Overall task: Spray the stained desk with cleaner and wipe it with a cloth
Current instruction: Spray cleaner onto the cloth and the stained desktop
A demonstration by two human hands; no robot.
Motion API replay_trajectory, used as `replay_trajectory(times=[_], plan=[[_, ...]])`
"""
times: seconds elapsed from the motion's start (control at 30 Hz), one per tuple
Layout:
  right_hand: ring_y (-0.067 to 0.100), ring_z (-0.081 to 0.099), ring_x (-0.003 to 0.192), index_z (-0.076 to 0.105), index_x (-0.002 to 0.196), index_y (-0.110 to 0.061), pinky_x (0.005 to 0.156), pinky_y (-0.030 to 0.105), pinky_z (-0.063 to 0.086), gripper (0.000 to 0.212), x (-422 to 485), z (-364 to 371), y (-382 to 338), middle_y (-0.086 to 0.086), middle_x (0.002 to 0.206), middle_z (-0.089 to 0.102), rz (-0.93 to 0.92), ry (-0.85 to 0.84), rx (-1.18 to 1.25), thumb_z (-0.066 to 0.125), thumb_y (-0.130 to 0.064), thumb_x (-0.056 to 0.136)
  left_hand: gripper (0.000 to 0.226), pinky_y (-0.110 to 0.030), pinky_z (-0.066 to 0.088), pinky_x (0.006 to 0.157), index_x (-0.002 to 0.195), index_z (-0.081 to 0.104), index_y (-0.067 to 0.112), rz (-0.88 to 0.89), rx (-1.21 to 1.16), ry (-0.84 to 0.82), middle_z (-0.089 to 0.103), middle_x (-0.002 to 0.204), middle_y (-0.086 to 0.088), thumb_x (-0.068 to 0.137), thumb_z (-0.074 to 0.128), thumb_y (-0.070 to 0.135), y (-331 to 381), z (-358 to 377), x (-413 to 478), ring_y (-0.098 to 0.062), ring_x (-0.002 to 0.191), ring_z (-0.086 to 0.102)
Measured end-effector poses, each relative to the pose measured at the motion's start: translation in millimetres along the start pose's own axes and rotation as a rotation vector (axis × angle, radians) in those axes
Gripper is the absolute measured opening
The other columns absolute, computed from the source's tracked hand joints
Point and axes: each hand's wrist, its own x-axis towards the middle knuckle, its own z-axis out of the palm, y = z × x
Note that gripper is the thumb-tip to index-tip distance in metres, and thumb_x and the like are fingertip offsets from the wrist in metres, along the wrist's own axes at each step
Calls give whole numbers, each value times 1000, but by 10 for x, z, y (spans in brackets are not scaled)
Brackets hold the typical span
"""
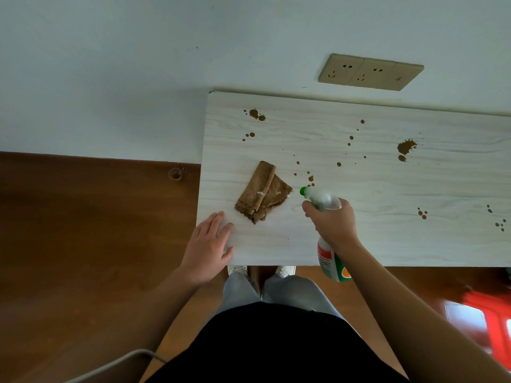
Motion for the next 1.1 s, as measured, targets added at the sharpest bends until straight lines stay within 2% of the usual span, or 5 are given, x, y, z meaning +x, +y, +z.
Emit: replay_trajectory(times=[0.2, 0.5, 0.63, 0.87, 1.1], plan=[[22, 62, 62, 61, 84, -22, 65, 45, 60, 21, -7, 32, -50, 16, 76, 68, -51, -29, 51, 73, -38, 82, 55, -46, 41, 115, 137, 56, 14, -5, -6, -6, 47, 154, -18, 90, 68, 40, -5, -2, 8, -36, 144, 44], [8, 62, 62, 57, 109, -26, 60, 26, 54, 26, 26, -64, -260, 2, 82, 64, -175, -122, 212, 70, -34, 89, 54, -44, 39, 116, 139, 55, 16, -12, 3, -23, 45, 156, -16, 92, 67, 40, 4, -1, 22, -35, 147, 42], [12, 60, 70, 51, 111, -23, 69, 34, 54, 26, 46, -109, -373, 6, 84, 59, -213, -216, 264, 66, -29, 91, 53, -45, 47, 109, 134, 59, 15, -21, 22, -34, 51, 150, -17, 88, 73, 38, 33, -36, 51, -36, 140, 50], [24, 67, 96, 62, 112, -24, 87, 43, 57, 33, 149, -260, -570, 9, 104, 67, -212, -142, 363, 71, -40, 84, 52, -39, 52, 104, 136, 55, 20, -12, 52, -91, 48, 151, -12, 90, 69, 41, 23, -146, 107, -30, 140, 49], [28, 66, 88, 63, 99, -15, 79, 44, 58, 27, 338, -595, -636, 12, 96, 69, -332, 13, 366, 76, -35, 85, 51, -37, 56, 94, 129, 60, 21, -73, 67, -101, 55, 141, -9, 85, 73, 43, 133, -170, 179, -28, 131, 56]])
